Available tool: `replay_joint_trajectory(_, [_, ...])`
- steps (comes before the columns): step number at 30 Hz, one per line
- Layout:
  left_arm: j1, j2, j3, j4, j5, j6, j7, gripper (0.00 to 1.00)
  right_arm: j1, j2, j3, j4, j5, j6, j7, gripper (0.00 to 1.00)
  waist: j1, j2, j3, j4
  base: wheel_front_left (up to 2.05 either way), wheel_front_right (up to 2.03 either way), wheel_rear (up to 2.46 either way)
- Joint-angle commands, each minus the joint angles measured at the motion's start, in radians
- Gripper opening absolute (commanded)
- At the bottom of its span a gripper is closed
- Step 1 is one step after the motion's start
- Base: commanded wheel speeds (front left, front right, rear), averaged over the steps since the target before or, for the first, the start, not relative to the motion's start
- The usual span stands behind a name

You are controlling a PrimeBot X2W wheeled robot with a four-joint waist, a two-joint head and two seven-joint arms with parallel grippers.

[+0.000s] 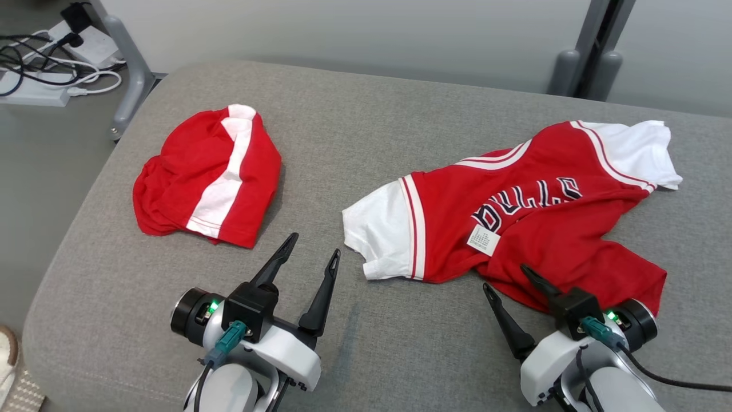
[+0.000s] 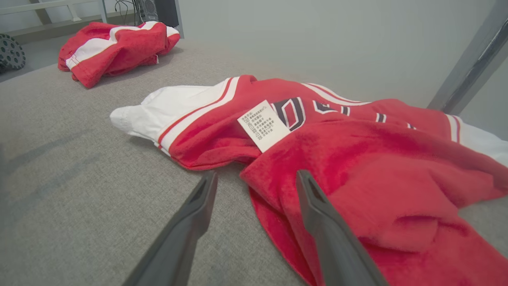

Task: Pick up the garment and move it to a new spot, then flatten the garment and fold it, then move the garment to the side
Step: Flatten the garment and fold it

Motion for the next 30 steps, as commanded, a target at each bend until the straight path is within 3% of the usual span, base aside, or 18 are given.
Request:
replay_joint_trajectory(1, [0.008, -0.002, 0.005, -0.004, 0.009, -0.004, -0.006, 1.00, -0.024, 0.001, -0.006, 0.024, -0.011, -0.001, -0.006, 1.00, -0.0001, 0.0000, 0.011, 0.025, 0.00, 0.00, 0.00])
replay_joint_trajectory(6, [0.010, -0.016, 0.015, -0.015, 0.002, -0.010, -0.006, 1.00, -0.064, 0.000, -0.022, 0.109, -0.044, -0.001, -0.011, 1.00, -0.0001, 0.0000, 0.027, 0.066, 0.00, 0.00, 0.00])
replay_joint_trajectory(7, [0.009, -0.018, 0.017, -0.017, 0.003, -0.009, -0.006, 1.00, -0.071, 0.000, -0.034, 0.126, -0.052, -0.001, -0.005, 0.88, -0.0001, 0.0000, 0.029, 0.072, 0.00, 0.00, 0.00])
replay_joint_trajectory(8, [0.009, -0.020, 0.020, -0.019, 0.003, -0.009, -0.006, 1.00, -0.078, 0.003, -0.044, 0.141, -0.059, -0.001, -0.004, 0.28, -0.0001, 0.0000, 0.031, 0.077, 0.00, 0.00, 0.00])
replay_joint_trajectory(9, [0.010, -0.022, 0.023, -0.021, 0.003, -0.011, -0.006, 1.00, -0.084, 0.007, -0.053, 0.155, -0.067, -0.001, -0.004, 0.00, -0.0001, 0.0000, 0.032, 0.080, 0.00, 0.00, 0.00])
replay_joint_trajectory(16, [0.020, -0.027, 0.044, -0.022, 0.016, -0.017, -0.006, 1.00, -0.106, 0.022, -0.102, 0.198, -0.084, -0.001, -0.035, 0.00, -0.0001, 0.0000, 0.040, 0.078, 0.00, 0.00, 0.00])
replay_joint_trajectory(21, [0.030, -0.024, 0.057, -0.006, 0.024, -0.020, -0.005, 1.00, -0.091, 0.033, -0.095, 0.164, -0.053, -0.001, -0.049, 0.00, -0.0001, 0.0000, 0.016, 0.036, 0.00, 0.00, 0.00])
replay_joint_trajectory(26, [0.044, -0.022, 0.069, 0.000, 0.031, -0.024, -0.005, 1.00, -0.058, 0.013, -0.077, 0.031, 0.011, -0.001, -0.038, 0.00, -0.0001, 0.0000, -0.016, -0.031, 0.00, 0.00, 0.00])
replay_joint_trajectory(30, [0.054, -0.021, 0.080, -0.001, 0.035, -0.026, -0.005, 1.00, -0.027, -0.041, -0.106, -0.142, 0.072, -0.001, 0.018, 0.00, -0.0001, 0.0000, -0.035, -0.087, 0.00, 0.00, 0.00])
